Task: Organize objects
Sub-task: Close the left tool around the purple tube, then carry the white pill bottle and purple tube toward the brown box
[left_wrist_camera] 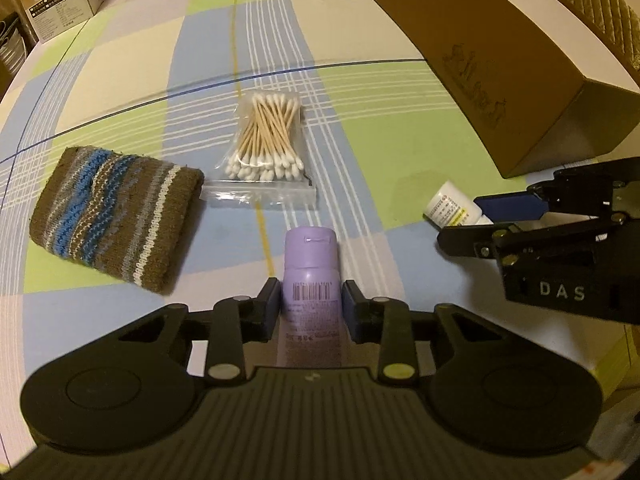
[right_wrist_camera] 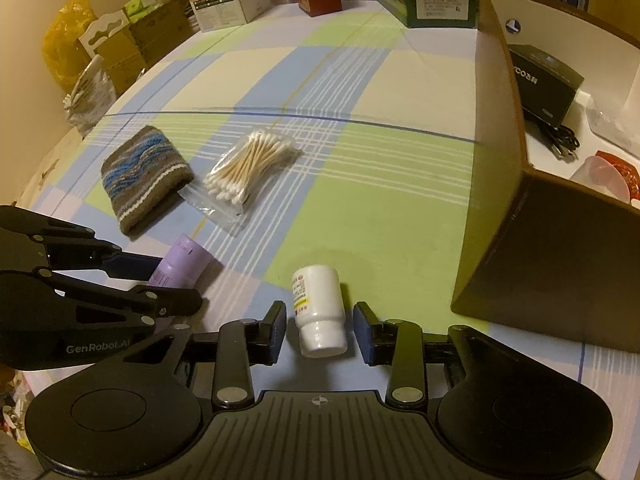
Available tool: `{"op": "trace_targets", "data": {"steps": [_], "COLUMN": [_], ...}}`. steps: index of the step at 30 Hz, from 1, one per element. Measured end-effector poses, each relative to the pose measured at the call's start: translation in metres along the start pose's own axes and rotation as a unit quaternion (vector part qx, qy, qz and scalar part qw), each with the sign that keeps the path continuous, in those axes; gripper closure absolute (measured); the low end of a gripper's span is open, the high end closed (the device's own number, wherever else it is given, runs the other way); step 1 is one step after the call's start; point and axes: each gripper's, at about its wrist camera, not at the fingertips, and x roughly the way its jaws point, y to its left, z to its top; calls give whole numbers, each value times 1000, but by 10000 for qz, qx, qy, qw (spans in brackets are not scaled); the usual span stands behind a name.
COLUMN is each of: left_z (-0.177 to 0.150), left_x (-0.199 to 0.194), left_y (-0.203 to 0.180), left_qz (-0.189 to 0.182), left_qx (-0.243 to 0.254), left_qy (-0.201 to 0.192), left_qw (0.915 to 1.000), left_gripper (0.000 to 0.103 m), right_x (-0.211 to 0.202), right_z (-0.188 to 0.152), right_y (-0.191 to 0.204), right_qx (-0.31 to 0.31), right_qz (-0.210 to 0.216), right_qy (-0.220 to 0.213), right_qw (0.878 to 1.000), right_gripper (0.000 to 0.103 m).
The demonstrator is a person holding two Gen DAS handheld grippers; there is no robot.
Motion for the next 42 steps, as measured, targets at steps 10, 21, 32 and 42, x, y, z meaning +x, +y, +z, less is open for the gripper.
{"op": "trace_targets", "data": {"steps": [10, 21, 32, 42], "left_z": [3, 1, 14, 28], "left_x": [2, -12, -63, -93], "left_y": [5, 16, 21, 8], "left_qz": [-42, -203, -260, -369], "left_qx": [17, 32, 87, 242], "left_qy": [48, -59, -704, -1102], "left_qw": [10000, 9998, 9971, 9929], "left_gripper": [76, 76, 76, 76], "right_x": [4, -13, -47, -75], "right_z": [1, -1, 7, 21], "right_y": [10, 15, 20, 19], "right_qx": [-117, 147, 340, 341], "right_qz": [-80, -94, 11, 48], "right_qy": [84, -128, -666, -1119], "right_qw": [9999, 9998, 9972, 9931], "right_gripper": [79, 79, 79, 79]}}
